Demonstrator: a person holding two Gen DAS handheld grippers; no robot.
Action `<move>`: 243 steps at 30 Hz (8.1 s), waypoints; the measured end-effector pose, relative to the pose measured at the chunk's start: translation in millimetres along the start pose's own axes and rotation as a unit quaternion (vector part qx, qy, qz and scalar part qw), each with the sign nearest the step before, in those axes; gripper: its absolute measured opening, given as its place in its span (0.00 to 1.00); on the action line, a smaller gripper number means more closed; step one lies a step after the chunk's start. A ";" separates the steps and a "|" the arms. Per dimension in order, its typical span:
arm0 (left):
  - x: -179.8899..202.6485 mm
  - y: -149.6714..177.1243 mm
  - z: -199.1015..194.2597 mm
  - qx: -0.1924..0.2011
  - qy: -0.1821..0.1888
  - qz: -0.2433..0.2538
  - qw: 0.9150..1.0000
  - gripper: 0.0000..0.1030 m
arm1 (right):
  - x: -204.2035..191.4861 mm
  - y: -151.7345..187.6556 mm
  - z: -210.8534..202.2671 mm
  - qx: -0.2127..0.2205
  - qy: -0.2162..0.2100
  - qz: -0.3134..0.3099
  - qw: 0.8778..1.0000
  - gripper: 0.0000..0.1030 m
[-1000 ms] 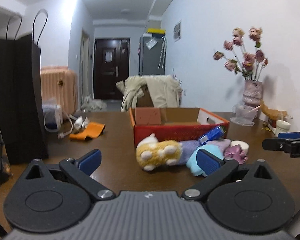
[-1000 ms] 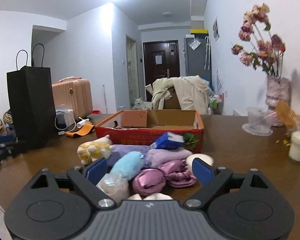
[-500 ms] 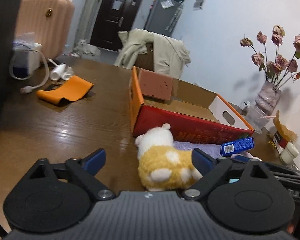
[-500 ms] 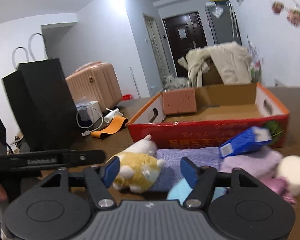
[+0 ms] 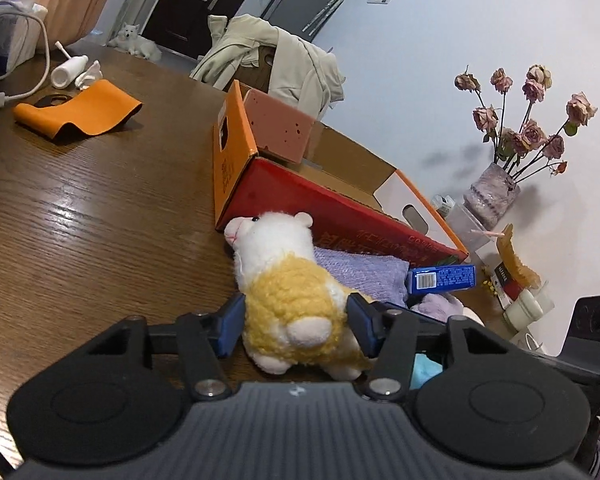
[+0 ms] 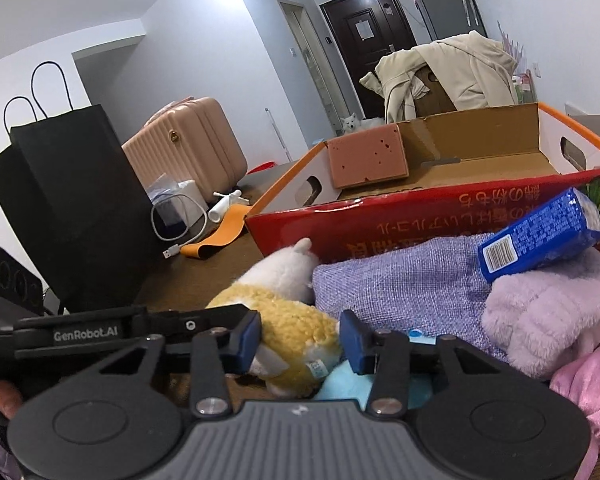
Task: Organize soft objects
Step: 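Grasp the yellow-and-white plush alpaca with the left gripper and lift it, then carry the plush alpaca into the box and open the left gripper, then grasp the clear plastic bag with the left gripper while the right gripper grasps the white wedge, then lower the bag into the box with the left gripper while the right gripper drops the wedge in, then move both open grippers back over the remaining soft items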
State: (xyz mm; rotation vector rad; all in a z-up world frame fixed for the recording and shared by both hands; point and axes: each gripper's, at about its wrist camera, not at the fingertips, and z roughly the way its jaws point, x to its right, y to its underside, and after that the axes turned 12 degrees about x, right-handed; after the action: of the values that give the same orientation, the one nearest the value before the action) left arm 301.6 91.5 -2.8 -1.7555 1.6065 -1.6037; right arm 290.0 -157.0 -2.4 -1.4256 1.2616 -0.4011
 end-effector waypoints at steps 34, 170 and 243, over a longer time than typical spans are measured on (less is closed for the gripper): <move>37.0 57.1 -126.9 0.031 -0.066 -0.015 0.997 0.44 | -80.8 74.6 -136.1 -0.033 0.015 -0.143 0.989 0.58; 122.2 47.5 -76.2 0.054 -0.002 0.178 0.983 0.34 | -10.8 8.8 -158.6 0.036 0.002 -0.197 0.980 0.27; 174.9 88.5 -145.9 0.073 -0.040 0.223 0.971 0.94 | 20.2 21.6 -254.9 0.035 0.107 -0.164 0.980 0.81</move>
State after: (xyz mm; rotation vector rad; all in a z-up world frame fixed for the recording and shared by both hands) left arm 95.6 -17.5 70.4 -1.2546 1.6486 -1.3755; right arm 81.1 -296.8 49.4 -1.5639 1.1676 -0.8337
